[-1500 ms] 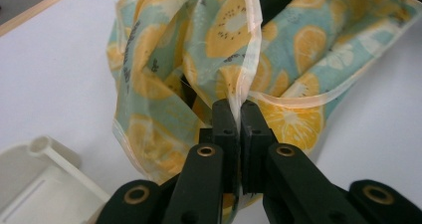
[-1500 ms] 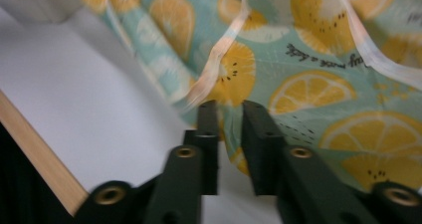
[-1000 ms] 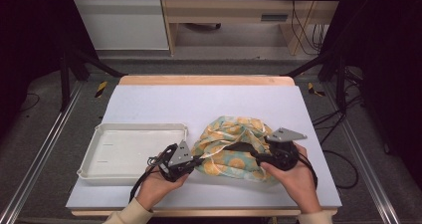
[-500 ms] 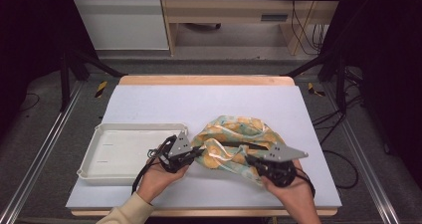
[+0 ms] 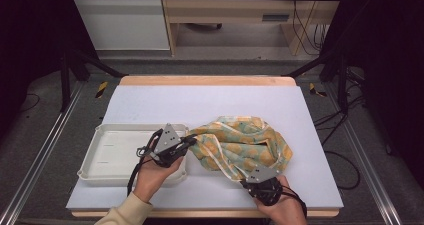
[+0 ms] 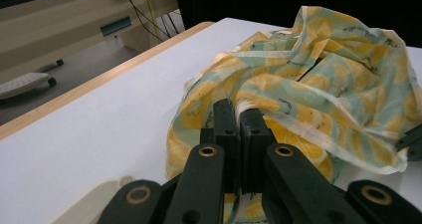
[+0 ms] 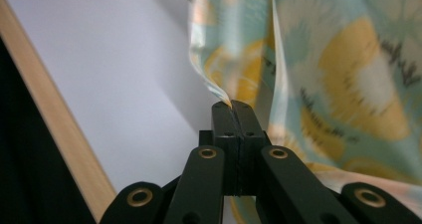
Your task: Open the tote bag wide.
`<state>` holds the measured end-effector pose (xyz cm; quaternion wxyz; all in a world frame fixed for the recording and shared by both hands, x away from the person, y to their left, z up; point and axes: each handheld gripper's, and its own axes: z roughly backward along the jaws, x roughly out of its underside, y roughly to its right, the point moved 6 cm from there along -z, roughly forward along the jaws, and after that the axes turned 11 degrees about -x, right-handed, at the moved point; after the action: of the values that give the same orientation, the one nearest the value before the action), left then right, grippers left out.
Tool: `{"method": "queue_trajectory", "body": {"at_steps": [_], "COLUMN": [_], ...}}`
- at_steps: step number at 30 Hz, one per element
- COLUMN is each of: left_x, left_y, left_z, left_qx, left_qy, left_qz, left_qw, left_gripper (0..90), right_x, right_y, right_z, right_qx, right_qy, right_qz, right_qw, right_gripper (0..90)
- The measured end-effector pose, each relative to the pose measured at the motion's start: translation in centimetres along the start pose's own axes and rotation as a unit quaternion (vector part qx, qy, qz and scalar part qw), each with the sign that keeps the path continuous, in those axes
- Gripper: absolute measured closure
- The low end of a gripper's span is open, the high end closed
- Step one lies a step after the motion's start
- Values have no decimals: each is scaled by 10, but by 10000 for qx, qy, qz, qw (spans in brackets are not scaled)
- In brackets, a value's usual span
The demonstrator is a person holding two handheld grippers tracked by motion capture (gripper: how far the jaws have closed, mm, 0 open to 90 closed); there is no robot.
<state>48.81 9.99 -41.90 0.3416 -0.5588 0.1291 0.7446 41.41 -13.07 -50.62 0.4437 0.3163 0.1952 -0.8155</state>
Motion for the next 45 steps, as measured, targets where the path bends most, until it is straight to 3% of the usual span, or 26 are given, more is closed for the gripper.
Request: {"method": "queue_trajectory", "body": {"at_steps": [2, 6, 7, 8, 11, 13, 18, 19, 22, 25, 29, 34, 37, 40, 43, 44, 45], "left_x": [1, 7, 7, 10, 16, 20, 22, 21, 20, 16, 8, 1, -2, -2, 3, 7, 15], "left_y": [3, 7, 7, 8, 10, 11, 7, 6, 6, 6, 2, -4, -9, -9, -5, -4, -2], "left_z": [2, 9, 9, 10, 11, 12, 13, 14, 15, 19, 25, 32, 36, 37, 36, 36, 34], "left_qx": [43, 104, 104, 111, 120, 113, 104, 136, 128, 124, 92, 42, 13, 53, 184, 166, 195], "left_qy": [-7, -35, -35, -70, -146, -181, -191, -172, -147, -89, 51, 171, 220, 190, 77, 4, -204], "left_qz": [-40, -63, -63, -82, -159, -217, -158, -139, -150, -199, -190, -159, -112, -102, -210, -274, -340], "left_qw": [10000, 9999, 9999, 9999, 9997, 9995, 9996, 9997, 9997, 9997, 9998, 9997, 9997, 9998, 9996, 9995, 9990], "left_gripper": [890, 889, 889, 889, 889, 888, 887, 887, 887, 887, 887, 888, 887, 886, 847, 814, 726], "right_x": [-1, -9, -9, -13, -16, -22, -25, -27, -32, -46, -64, -72, -70, -67, -65, -64, -62], "right_y": [-1, -8, -8, -11, -13, -12, -7, -2, 7, 29, 48, 56, 56, 55, 54, 56, 60], "right_z": [-2, 10, 10, 19, 27, 41, 57, 60, 59, 49, 32, 14, 7, 9, 12, 14, 18], "right_qx": [-40, -81, -81, -99, -125, -127, -111, -87, -1, 147, 96, -87, -140, -99, -34, 23, 153], "right_qy": [59, 421, 421, 576, 697, 900, 1062, 1126, 1039, 877, 650, 301, 67, 68, 181, 224, 348], "right_qz": [-15, -21, -21, 62, 125, 200, 223, 136, 81, 108, 245, 451, 563, 576, 493, 464, 354], "right_qw": [10000, 9991, 9991, 9983, 9974, 9957, 9940, 9935, 9946, 9960, 9975, 9985, 9983, 9983, 9986, 9987, 9987], "right_gripper": [886, 624, 624, 531, 456, 363, 310, 306, 279, 255, 270, 307, 522, 741, 845, 868, 886]}}
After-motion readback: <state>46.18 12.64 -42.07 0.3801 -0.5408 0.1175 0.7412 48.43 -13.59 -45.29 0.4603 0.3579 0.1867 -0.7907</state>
